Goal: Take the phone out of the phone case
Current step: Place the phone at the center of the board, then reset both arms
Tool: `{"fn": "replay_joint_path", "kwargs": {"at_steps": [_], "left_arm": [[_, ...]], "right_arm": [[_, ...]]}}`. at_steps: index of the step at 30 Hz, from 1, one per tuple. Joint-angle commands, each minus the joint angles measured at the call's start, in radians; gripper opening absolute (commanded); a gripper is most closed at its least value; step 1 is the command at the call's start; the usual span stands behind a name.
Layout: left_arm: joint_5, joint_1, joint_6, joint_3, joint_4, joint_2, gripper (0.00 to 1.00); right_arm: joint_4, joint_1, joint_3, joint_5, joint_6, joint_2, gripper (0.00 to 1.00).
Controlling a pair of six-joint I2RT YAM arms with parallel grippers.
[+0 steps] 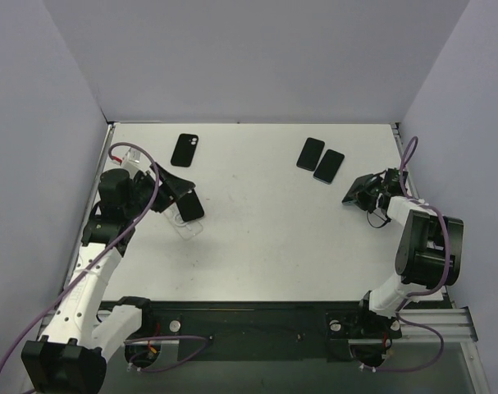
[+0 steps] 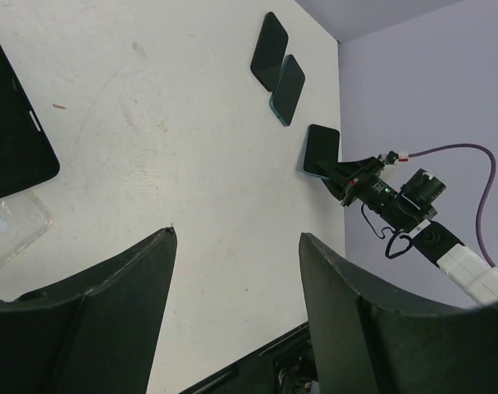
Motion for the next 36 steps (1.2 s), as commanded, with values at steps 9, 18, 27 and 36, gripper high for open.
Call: {"fn": "replay_joint_path", "kwargs": {"at_steps": [9,18,27,36], "left_arm": [[0.066,-0.041,-0.012,0.017,0.05,-0.02,0.7],[0.046,-0.079,-0.022,0.029,0.053,-0.037,0.69],[-0.006,-0.134,-0.012,0.035,0.049,-0.052,0.69],[-0.232,-0.353,0.145,0.21,-0.029,-0.028,0.72]], "right_arm": [[-0.007,-0.007,0.166,-0.062,-0.007,0.111,0.12],[-0.138,-0.006,0.358,-0.044,-0.063,0.221,0.28],[-0.383,-0.001,0.253,0.235,-0.171,-0.096,0.84],[-0.535,0.157,0.19,0.517,-0.25,-0.664,0.86]]}}
